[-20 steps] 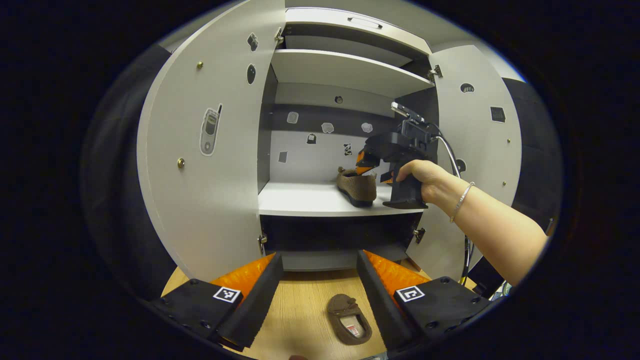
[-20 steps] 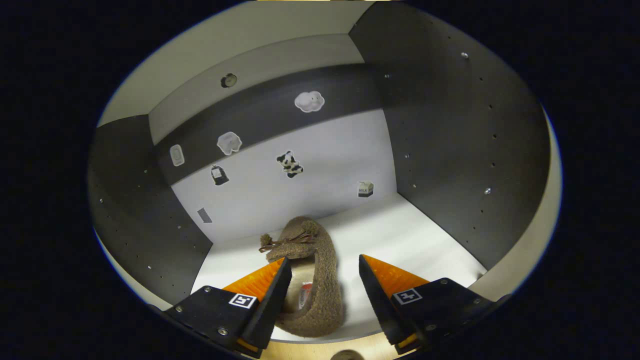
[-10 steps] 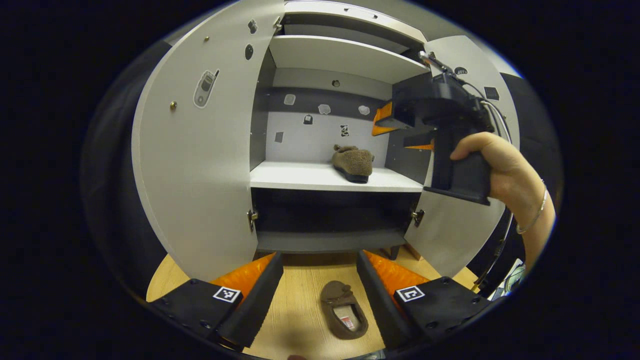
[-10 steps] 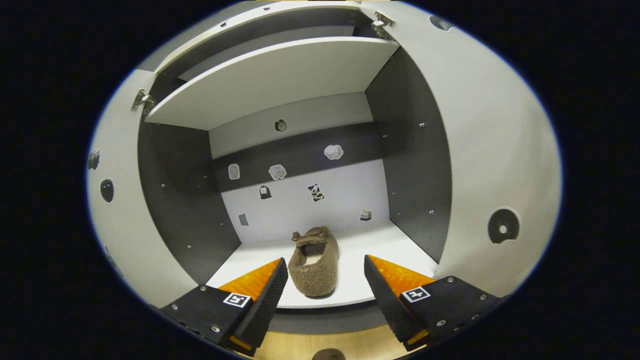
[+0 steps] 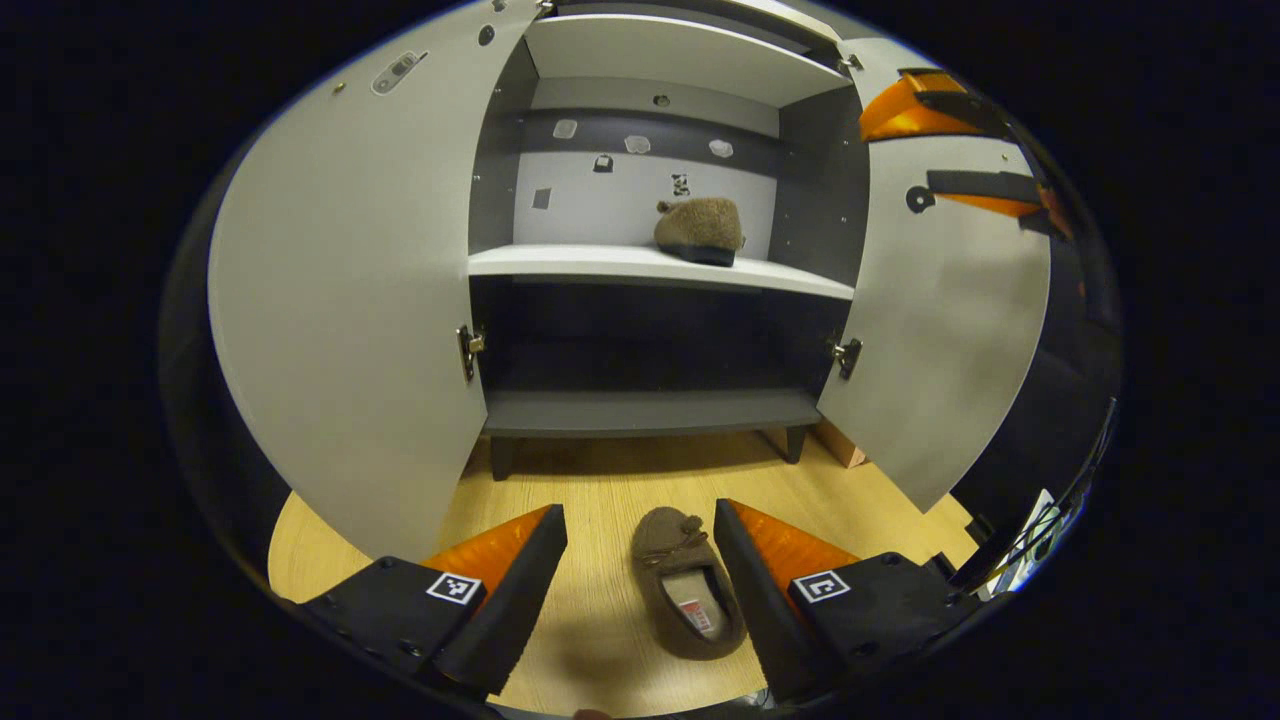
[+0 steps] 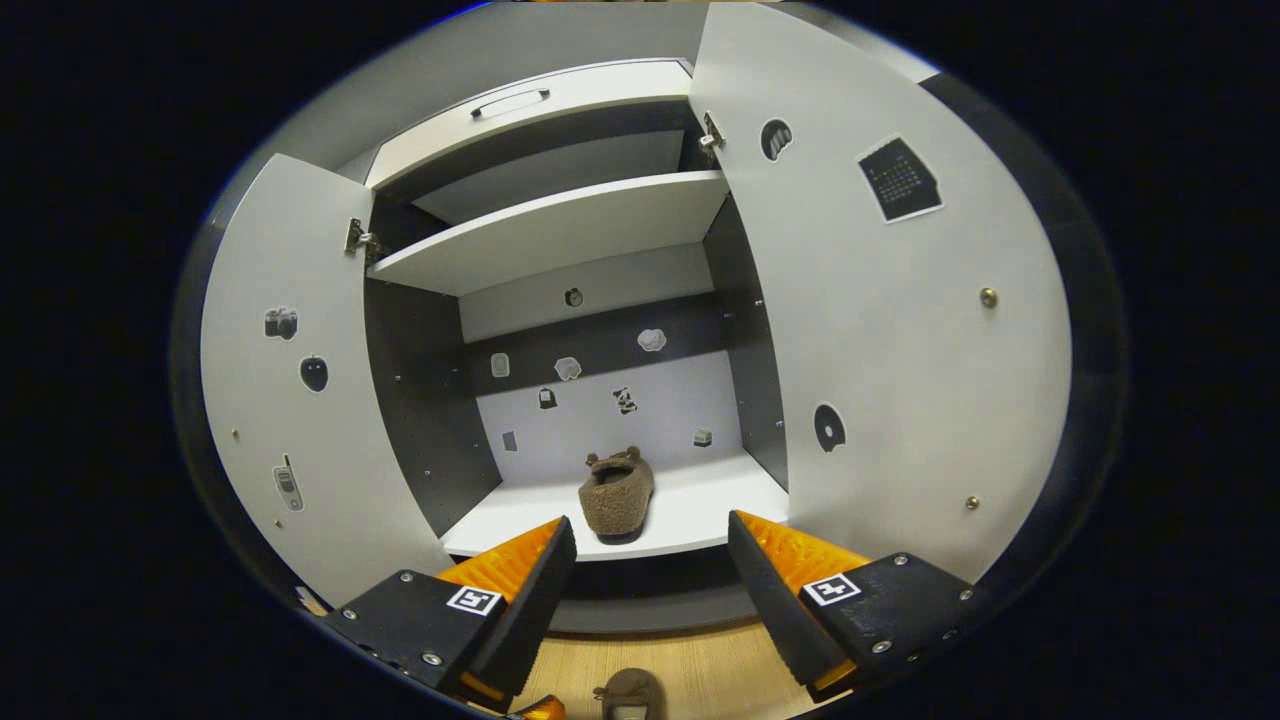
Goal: Grab one shoe with the right hand and put it into the shoe cabinet, grab the other shoe with the left hand and put it into the shoe cabinet; then close the right door with the right hand and the left door with the left hand.
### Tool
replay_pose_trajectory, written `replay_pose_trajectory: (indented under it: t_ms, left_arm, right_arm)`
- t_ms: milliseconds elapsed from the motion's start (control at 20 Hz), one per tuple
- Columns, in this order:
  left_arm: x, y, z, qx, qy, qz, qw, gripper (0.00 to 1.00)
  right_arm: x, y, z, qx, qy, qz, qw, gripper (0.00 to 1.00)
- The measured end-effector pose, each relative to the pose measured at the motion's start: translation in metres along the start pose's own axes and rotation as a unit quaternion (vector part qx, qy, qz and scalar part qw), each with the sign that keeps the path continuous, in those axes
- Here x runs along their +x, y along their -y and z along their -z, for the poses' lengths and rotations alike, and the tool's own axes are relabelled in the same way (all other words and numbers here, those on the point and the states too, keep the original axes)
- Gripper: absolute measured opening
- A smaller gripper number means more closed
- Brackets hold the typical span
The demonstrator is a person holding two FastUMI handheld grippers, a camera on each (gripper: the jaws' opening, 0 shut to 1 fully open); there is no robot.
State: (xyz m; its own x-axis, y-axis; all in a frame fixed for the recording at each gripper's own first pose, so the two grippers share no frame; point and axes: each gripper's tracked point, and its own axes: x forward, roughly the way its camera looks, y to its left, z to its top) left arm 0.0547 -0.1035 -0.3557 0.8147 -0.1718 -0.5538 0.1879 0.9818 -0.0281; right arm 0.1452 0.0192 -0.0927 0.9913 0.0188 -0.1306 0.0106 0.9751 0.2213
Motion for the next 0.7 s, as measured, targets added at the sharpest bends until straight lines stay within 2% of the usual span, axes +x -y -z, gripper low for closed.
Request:
replay_pose_trajectory:
  t_ms: [250,300,500,700]
  left_arm:
    - [0.043,-0.006,0.059,0.022,-0.051,-0.012,0.998,0.98]
    - [0.051,-0.006,0.07,0.026,-0.058,-0.011,0.998,1.0]
    - [0.068,-0.008,0.118,0.014,-0.118,-0.015,0.993,0.98]
    - [0.082,-0.003,0.146,0.02,-0.149,-0.007,0.989,0.98]
  right_arm:
    - [-0.031,-0.003,-0.004,-0.015,0.009,-0.014,1.0,0.93]
    - [-0.035,-0.003,-0.003,-0.013,0.006,-0.019,1.0,0.94]
    - [-0.046,0.003,-0.001,-0.014,0.002,-0.021,1.0,0.94]
    - [-0.06,0.004,0.003,-0.018,-0.005,-0.024,1.0,0.94]
